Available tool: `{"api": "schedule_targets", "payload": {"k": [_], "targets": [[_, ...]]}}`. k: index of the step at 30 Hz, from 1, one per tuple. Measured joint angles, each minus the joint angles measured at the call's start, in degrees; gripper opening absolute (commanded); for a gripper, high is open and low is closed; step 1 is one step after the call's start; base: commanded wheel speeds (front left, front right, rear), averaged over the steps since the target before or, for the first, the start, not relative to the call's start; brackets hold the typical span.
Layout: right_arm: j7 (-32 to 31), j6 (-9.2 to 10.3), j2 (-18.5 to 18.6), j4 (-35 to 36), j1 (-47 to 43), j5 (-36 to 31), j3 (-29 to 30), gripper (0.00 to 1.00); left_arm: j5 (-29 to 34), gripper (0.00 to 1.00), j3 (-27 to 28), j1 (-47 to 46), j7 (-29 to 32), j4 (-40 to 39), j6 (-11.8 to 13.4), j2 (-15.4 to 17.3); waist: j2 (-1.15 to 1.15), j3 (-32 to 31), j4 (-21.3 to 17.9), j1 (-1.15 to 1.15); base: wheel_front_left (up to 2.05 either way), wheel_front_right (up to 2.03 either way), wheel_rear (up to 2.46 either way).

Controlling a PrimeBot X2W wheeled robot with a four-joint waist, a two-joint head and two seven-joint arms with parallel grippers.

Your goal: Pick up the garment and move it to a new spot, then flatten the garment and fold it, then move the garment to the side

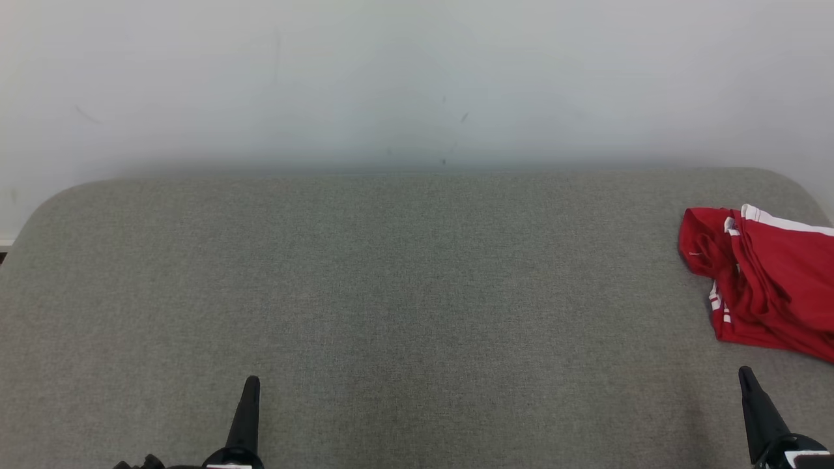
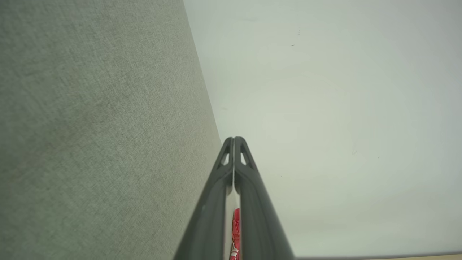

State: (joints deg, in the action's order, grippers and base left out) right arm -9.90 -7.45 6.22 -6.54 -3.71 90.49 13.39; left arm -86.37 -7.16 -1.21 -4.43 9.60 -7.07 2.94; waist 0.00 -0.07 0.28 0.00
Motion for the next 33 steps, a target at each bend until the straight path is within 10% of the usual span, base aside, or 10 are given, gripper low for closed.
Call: {"api": "schedule_targets", "payload": {"k": [33], "targets": [[-3.0,0.0,-0.3,0.3,0.3,6.3,2.2,0.0,-6.9,0.0,-0.3,-0.6,1.0,-0.2,-0.3,0.0,0.0,0.1,-0.3,0.0,0.0,0.0,0.0]]}}
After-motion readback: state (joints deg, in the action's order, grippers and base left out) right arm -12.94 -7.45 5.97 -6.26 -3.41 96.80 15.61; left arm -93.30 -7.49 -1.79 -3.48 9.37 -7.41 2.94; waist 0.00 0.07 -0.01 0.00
